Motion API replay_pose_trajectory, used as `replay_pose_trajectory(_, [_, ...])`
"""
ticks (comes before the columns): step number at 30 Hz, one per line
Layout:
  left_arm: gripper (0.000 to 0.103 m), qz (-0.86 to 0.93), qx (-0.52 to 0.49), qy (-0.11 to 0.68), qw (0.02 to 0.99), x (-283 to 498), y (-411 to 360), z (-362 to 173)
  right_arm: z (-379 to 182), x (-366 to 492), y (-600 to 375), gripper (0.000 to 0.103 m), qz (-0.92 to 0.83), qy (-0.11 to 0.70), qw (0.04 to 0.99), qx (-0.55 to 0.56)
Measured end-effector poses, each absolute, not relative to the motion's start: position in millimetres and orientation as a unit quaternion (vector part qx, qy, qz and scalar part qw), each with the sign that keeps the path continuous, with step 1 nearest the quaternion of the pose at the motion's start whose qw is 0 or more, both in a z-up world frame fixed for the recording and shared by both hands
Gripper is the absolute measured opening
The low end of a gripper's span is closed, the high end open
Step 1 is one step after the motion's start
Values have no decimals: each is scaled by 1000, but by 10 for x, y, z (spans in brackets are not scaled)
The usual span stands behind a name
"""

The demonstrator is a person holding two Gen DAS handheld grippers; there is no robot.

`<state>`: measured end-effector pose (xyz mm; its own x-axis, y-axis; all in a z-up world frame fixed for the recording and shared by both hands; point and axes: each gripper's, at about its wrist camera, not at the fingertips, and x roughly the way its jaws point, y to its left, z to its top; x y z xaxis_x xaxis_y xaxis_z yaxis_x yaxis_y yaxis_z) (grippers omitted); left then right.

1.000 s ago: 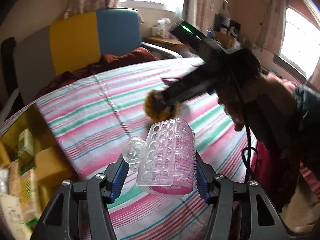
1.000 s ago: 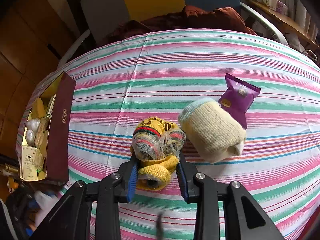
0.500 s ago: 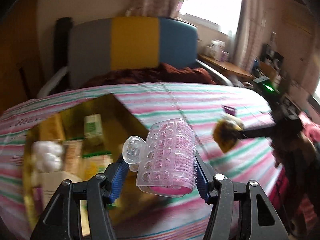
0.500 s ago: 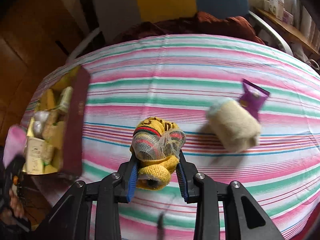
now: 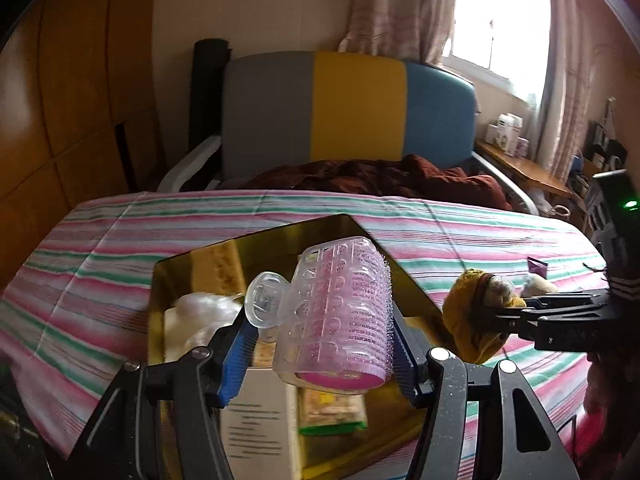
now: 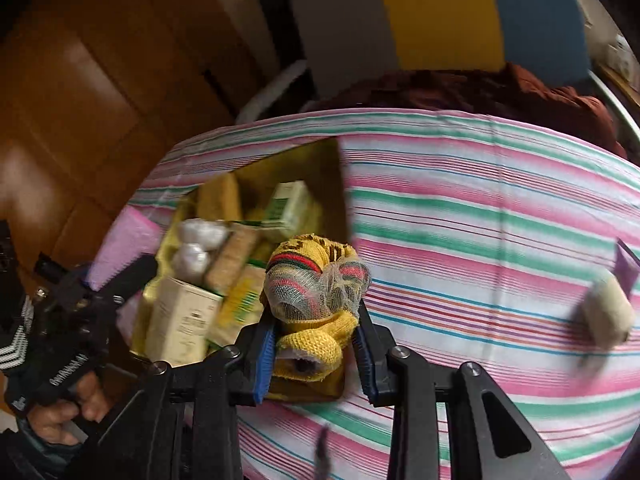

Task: Organize objects
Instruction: 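Carry the hair roller and yellow plush toy over the gold tray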

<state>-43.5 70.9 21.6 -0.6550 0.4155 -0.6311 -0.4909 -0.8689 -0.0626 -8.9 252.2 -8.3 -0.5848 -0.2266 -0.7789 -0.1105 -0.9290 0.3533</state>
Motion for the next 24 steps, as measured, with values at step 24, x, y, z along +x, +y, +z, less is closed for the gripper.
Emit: replay_pose_trajectory(24, [61, 874, -426, 7, 235, -1561, 544, 33, -196, -1005, 2256, 34, -862, -150, 2, 485])
